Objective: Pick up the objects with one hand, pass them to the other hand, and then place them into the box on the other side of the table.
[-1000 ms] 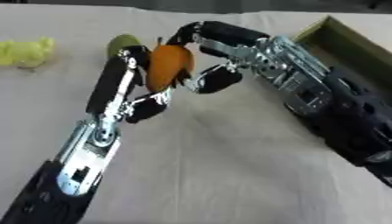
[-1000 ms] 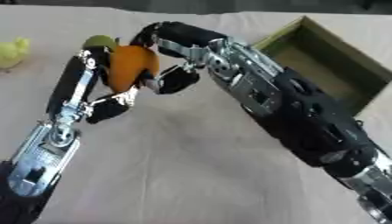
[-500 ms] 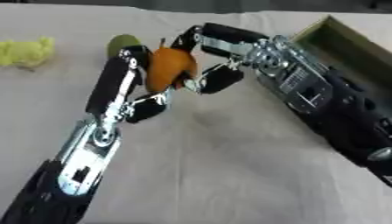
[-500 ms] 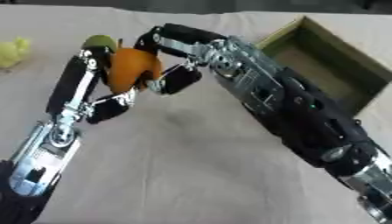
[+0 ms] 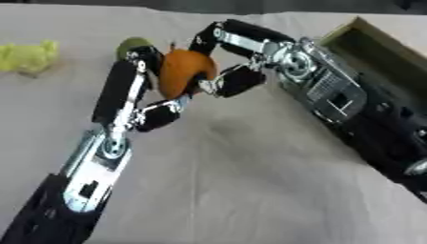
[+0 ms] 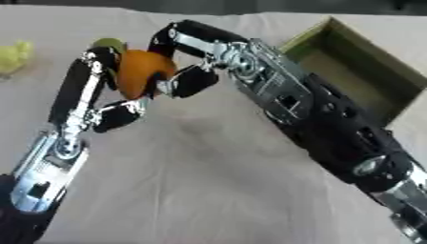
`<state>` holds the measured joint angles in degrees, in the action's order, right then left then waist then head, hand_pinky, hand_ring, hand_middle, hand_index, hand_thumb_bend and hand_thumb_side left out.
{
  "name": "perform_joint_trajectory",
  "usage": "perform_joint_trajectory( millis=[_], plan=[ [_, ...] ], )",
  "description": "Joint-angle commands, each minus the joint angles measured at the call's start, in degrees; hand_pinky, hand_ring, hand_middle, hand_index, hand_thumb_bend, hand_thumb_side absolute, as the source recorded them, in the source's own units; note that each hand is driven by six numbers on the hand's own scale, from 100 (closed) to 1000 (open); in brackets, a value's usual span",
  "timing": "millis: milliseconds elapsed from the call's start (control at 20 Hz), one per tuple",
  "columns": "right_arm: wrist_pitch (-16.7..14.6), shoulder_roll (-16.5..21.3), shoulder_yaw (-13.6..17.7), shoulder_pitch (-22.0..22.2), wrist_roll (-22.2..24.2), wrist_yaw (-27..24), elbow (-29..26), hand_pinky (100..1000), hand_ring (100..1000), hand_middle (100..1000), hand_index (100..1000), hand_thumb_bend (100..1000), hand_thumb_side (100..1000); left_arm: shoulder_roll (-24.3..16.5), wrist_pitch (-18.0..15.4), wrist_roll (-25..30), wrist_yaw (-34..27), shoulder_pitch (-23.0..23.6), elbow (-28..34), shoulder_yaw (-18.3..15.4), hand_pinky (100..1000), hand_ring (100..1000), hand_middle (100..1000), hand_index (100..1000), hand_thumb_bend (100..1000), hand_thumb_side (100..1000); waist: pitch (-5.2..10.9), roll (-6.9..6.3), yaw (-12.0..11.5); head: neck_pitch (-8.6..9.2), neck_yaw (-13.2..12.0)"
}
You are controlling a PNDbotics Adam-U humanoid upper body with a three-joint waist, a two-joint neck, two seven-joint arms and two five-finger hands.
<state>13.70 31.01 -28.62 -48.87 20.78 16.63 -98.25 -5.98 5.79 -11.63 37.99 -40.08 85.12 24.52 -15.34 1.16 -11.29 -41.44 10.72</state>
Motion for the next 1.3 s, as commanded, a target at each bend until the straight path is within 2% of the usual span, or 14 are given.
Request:
perform_joint_trajectory(
  millis=[50,150,250,500,700,800,1000,1150,1300],
  plan=[
    [1.03,2.20,1.55,-0.81,-0.91,-1.09,-3.08,916,680,538,656,100,225,-0.54,0.89,-0.54,0.25,-0.76,0.67,-0.78,446,582,567,690,634,257,1.31,-0.19,0.24,0.13,-0.18],
    [1.66,3.03,2.13,-0.46,-1.44,-1.31,-3.65,915,678,536,654,100,224,-0.86,1.82,-0.58,1.24,-0.54,0.83,-1.16,463,605,594,734,776,348,1.42,-0.29,0.38,0.14,-0.28],
    [2.22,3.97,2.84,-0.03,-2.14,-1.64,-4.09,914,677,534,652,100,222,-1.30,2.83,-0.52,2.37,-0.21,1.06,-1.62,476,617,608,750,843,405,1.57,-0.35,0.59,-0.02,-0.43],
    [3.61,7.54,5.95,1.85,-5.22,-3.46,-6.29,915,678,533,650,100,210,-3.19,4.99,-0.68,3.02,0.97,1.30,-3.18,478,622,614,755,853,421,2.05,-0.34,1.54,-0.23,-0.80],
    [5.06,12.89,10.34,5.67,-8.52,-6.93,-10.48,919,681,537,654,100,201,-5.90,6.86,-1.24,2.27,2.70,1.44,-4.93,484,625,616,755,839,429,2.38,-0.55,2.35,-0.61,-1.00],
    [5.78,16.42,13.73,9.11,-11.28,-8.83,-13.25,921,684,535,653,100,198,-7.98,8.09,-1.55,1.42,3.48,1.99,-6.07,486,623,612,736,784,407,2.48,-0.76,2.62,-0.68,-0.70],
    [6.68,23.33,20.65,17.25,-17.72,-13.44,-16.02,921,686,537,655,100,198,-13.47,10.68,-1.52,-0.25,4.43,4.18,-8.25,497,621,610,728,753,381,2.46,-1.35,2.87,-1.01,0.90],
    [6.70,26.21,25.05,23.24,-21.81,-15.56,-15.99,921,697,547,665,100,200,-17.63,12.93,-1.87,-1.33,5.44,6.81,-10.33,497,621,610,721,744,382,2.12,-1.73,3.00,-0.43,2.54],
    [5.84,27.31,28.47,28.31,-25.18,-15.62,-15.03,920,699,548,667,100,199,-20.77,14.98,-2.85,-2.70,7.13,9.33,-12.62,498,621,610,720,741,378,1.80,-1.95,3.17,0.45,3.15]
  ],
)
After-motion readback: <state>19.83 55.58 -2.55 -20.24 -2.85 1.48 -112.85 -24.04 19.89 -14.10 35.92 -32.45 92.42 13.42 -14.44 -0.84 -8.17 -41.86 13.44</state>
